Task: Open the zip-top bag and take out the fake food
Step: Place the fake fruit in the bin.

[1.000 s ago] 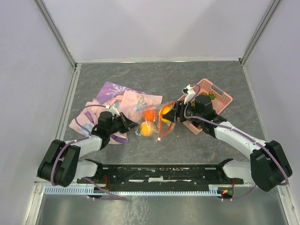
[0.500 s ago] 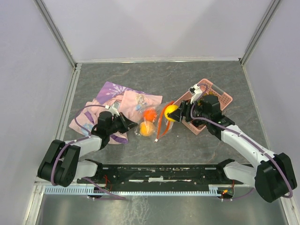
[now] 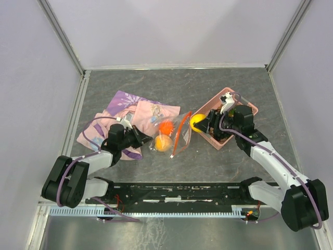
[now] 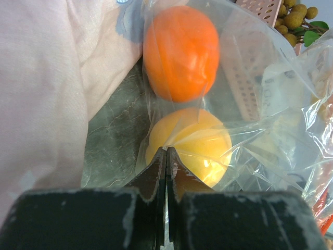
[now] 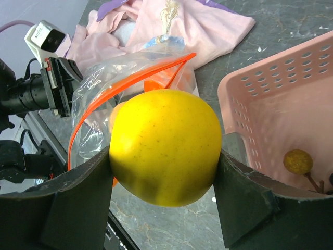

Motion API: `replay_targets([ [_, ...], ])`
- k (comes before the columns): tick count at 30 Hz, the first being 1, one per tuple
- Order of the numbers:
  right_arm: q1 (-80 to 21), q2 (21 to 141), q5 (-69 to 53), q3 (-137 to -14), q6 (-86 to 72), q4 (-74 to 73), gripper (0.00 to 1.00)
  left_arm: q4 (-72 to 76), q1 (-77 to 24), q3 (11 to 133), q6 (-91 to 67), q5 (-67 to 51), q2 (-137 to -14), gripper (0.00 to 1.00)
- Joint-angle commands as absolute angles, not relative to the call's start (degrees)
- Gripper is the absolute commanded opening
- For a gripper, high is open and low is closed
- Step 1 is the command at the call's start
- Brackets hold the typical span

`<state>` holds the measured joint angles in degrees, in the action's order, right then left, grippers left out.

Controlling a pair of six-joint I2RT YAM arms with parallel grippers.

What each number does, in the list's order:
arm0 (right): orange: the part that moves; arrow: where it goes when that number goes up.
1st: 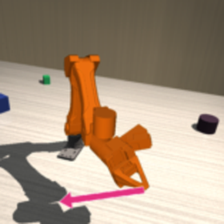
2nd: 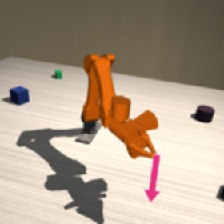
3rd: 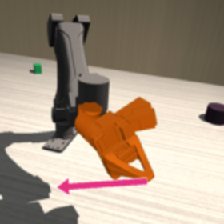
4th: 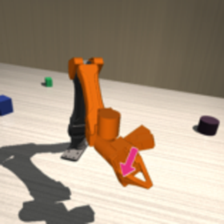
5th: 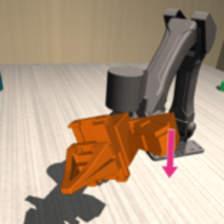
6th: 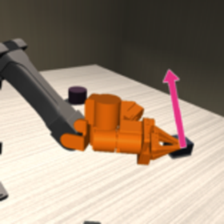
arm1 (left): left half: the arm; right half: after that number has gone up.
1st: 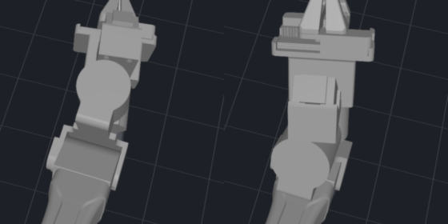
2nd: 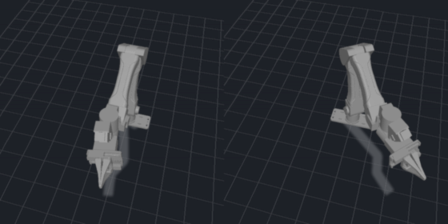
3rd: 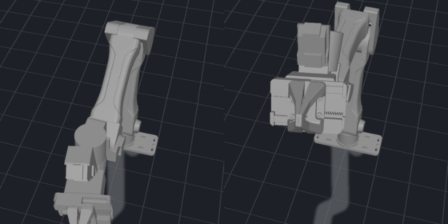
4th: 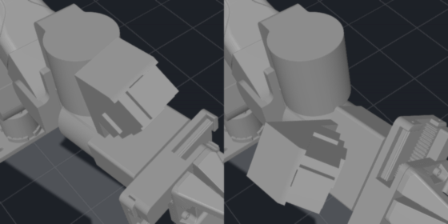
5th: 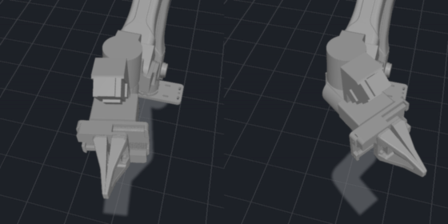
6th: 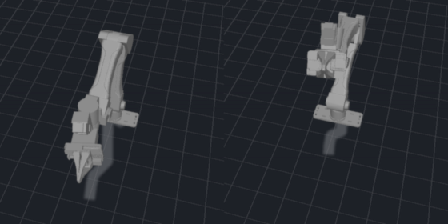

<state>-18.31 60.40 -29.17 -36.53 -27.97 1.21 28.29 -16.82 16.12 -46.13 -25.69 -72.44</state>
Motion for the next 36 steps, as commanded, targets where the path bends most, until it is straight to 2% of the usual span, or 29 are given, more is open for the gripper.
replay_targets([
  [1,-16.0,58.76,-30.94,-35.92,-27.96,2.84,0.37,28.74,-16.44,16.0,-43.69,-25.93,-71.38,0.03],
  [17,-7.85,59.14,-30.93,-33.27,-32.27,5.57,0.37,29.17,-16.35,16.26,-43.63,-26.72,-72.07,0.03],
  [36,-6.24,65.73,-30.18,-32.68,-34.89,10.11,0.42,29.78,-16.35,16.08,-43.75,-27.33,-72.51,0.03],
])
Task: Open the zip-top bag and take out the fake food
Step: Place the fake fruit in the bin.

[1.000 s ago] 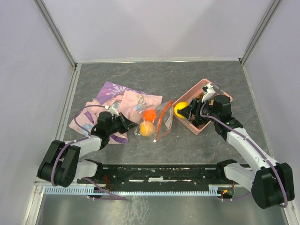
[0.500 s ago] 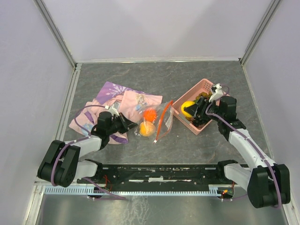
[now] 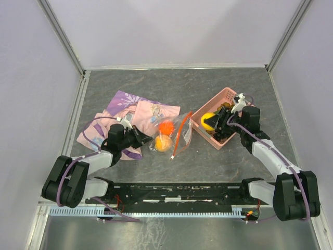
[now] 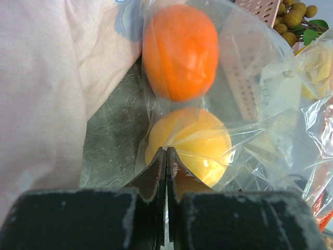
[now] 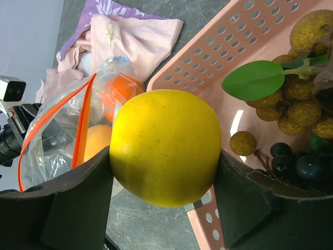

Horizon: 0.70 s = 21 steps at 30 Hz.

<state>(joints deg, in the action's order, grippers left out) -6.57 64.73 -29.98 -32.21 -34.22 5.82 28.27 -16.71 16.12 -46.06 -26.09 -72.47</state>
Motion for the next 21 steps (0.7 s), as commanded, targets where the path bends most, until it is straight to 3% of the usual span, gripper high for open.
replay_targets([
  [1,-6.24,66.16,-30.01,-32.8,-34.89,10.32,0.42,29.79,-16.37,16.08,-43.74,-27.33,-72.51,0.03],
  [8,-6.21,68.56,-29.55,-33.22,-34.79,11.26,0.53,29.87,-16.37,15.91,-43.8,-27.4,-72.42,0.03],
  [14,-6.24,70.46,-28.23,-34.29,-34.57,10.48,0.84,29.88,-16.35,15.91,-43.86,-27.49,-72.42,0.03],
  [18,-6.23,71.4,-26.93,-35.17,-34.38,9.32,1.0,29.95,-16.35,15.91,-43.85,-27.58,-72.38,0.03],
  [21,-6.23,71.06,-26.35,-35.38,-34.3,8.94,0.99,29.9,-16.35,15.91,-43.86,-27.64,-72.34,0.03],
])
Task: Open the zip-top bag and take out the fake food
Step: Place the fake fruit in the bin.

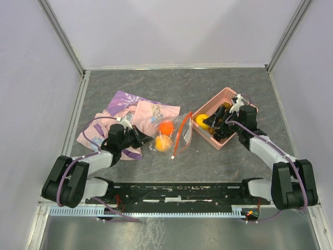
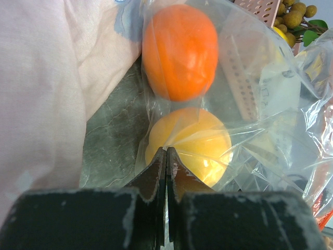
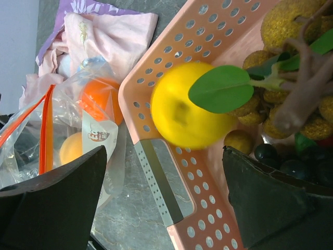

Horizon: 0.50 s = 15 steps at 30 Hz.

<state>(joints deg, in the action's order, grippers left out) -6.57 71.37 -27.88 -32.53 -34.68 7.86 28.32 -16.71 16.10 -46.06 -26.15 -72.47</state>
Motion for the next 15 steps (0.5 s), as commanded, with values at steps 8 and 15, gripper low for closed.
replay_targets([
  [8,-6.22,66.42,-25.63,-34.92,-33.09,7.48,0.99,30.04,-16.37,15.9,-43.87,-27.74,-72.42,0.03],
  [15,-6.24,61.69,-27.08,-34.53,-31.48,6.02,0.99,30.15,-16.35,16.08,-43.94,-28.03,-72.51,0.03],
])
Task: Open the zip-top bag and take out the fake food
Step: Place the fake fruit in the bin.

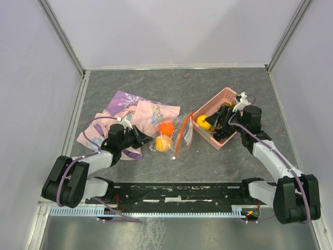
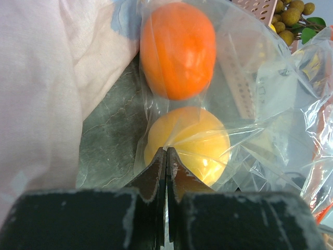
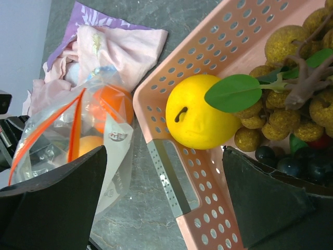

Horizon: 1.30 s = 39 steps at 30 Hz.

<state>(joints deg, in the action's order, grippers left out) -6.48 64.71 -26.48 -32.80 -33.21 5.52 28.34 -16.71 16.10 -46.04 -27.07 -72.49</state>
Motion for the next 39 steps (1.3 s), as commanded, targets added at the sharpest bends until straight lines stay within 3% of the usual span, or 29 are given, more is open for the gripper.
replay_targets([
  [1,-6.24,61.11,-27.4,-34.47,-31.4,6.06,0.99,30.15,-16.39,16.08,-43.99,-28.11,-72.51,0.03],
  [8,-6.19,58.45,-30.7,-33.67,-31.5,8.46,0.99,30.39,-16.36,16.17,-44.12,-28.54,-72.81,0.03],
  [19,-10.45,56.4,-38.81,-27.77,-37.7,29.9,0.99,30.76,-16.35,16.73,-44.21,-29.33,-73.78,0.03],
  [28,-18.07,58.04,-40.85,-31.06,-31.14,24.7,1.0,30.85,-16.35,16.87,-44.2,-29.51,-73.91,0.03],
  [39,-23.42,63.35,-45.9,-36.78,-24.02,14.09,0.78,31.2,-16.39,16.74,-44.25,-30.03,-74.27,0.03],
])
